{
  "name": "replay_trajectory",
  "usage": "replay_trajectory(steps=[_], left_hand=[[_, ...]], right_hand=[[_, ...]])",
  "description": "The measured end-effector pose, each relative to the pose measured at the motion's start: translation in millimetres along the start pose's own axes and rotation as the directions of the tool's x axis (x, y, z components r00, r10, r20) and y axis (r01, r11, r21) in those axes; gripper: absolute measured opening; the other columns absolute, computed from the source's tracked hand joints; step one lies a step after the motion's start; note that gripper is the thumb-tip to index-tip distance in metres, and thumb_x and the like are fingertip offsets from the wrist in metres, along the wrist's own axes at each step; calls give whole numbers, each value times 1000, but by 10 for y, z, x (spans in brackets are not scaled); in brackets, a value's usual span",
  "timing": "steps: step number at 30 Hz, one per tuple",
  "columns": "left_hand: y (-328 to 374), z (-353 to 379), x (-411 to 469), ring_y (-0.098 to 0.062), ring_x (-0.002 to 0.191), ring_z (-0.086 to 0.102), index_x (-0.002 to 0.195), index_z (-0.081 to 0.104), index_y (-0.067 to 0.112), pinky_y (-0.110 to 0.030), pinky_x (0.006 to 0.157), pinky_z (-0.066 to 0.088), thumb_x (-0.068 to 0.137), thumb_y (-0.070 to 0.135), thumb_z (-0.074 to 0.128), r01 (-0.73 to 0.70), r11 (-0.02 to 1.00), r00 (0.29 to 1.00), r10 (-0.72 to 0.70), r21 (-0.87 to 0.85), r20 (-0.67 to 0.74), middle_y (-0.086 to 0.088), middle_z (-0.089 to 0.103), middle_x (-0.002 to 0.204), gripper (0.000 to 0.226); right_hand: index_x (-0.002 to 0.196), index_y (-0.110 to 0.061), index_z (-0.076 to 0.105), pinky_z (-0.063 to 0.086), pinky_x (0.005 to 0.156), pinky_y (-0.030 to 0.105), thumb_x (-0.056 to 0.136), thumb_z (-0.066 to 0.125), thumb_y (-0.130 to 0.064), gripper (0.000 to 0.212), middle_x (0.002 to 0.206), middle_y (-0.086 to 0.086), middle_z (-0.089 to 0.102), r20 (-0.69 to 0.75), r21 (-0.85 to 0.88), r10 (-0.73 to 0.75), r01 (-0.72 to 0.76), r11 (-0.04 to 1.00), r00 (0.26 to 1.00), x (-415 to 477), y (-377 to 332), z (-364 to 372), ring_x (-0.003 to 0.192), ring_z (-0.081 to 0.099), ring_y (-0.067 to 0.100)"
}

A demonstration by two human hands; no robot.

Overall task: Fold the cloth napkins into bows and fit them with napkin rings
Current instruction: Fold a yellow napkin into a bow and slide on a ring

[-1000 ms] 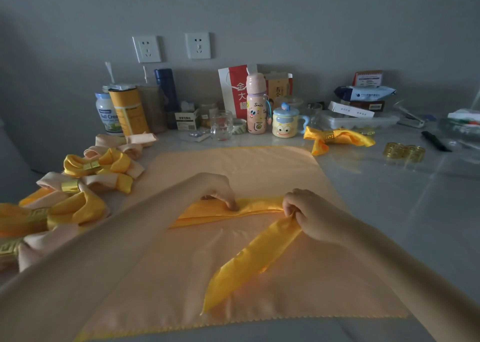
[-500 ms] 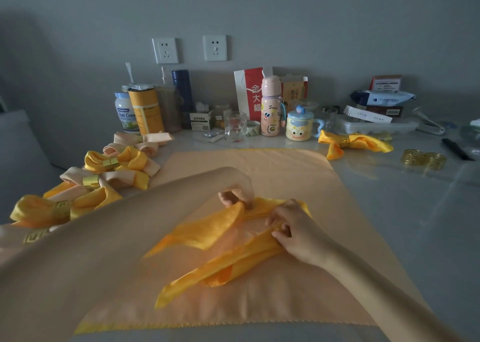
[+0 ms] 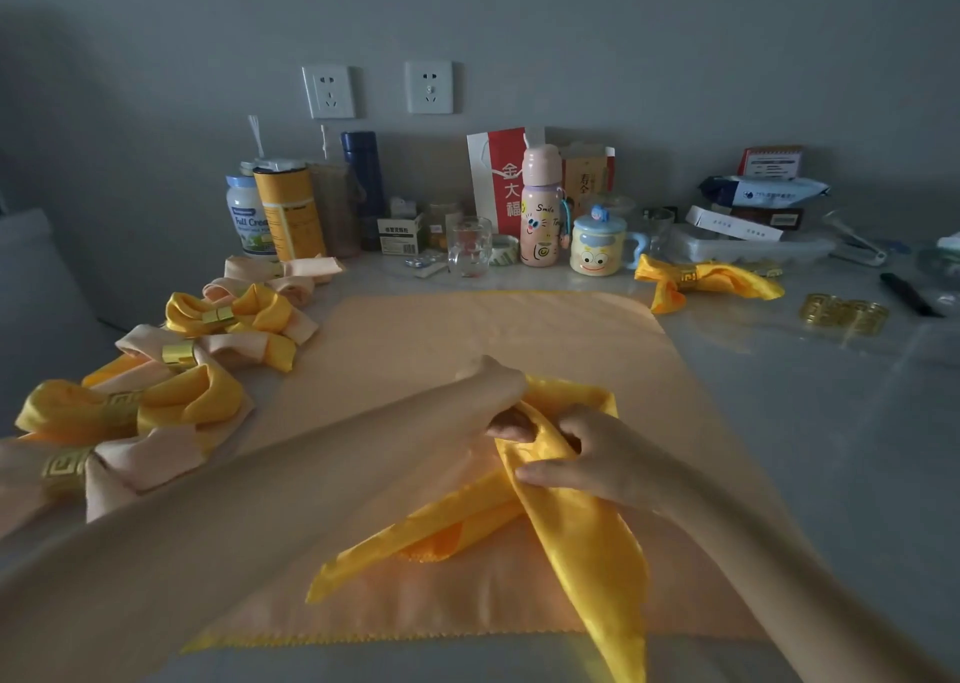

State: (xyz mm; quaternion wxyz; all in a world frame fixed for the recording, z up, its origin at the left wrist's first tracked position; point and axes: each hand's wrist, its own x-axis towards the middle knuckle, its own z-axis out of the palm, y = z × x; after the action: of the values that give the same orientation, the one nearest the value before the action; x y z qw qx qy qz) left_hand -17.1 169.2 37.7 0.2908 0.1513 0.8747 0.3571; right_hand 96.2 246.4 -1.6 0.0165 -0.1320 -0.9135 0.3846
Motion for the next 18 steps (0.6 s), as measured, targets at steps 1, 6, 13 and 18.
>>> replay_trajectory(steps=[1,6,13,18], left_hand=[[-10,3,-18,-19,30,49,65,56,-5,-19,31,39,89,6,42,-8,1000,1000,8,-17,26,-15,55,44,30],[-279,-139,-178,-19,56,50,91,61,3,-20,45,38,86,22,50,-120,959,991,100,257,90,-11,58,74,22],[-358,-101,-303,-16,61,51,77,57,10,-21,53,41,87,27,59,-239,810,957,102,535,273,-6,56,73,19],[-372,-33,-241,-19,77,54,95,61,9,-23,55,39,87,30,59,-297,793,951,197,532,237,-6,56,82,22]], right_hand=[[95,-13,65,46,70,20,79,70,-38,30,88,-4,67,-22,-67,0,-1,998,1000,17,-6,6,82,61,7],[95,-9,66,46,74,28,78,71,-28,25,92,4,66,-95,-29,84,-87,996,992,5,22,-58,87,61,14],[71,-25,52,36,63,21,75,75,-28,24,79,-8,50,-251,-59,70,-87,994,965,-66,-56,25,79,51,12],[79,-19,53,35,58,21,83,62,-27,13,80,-4,51,-284,-169,60,-112,979,957,-264,-96,94,74,50,13]])
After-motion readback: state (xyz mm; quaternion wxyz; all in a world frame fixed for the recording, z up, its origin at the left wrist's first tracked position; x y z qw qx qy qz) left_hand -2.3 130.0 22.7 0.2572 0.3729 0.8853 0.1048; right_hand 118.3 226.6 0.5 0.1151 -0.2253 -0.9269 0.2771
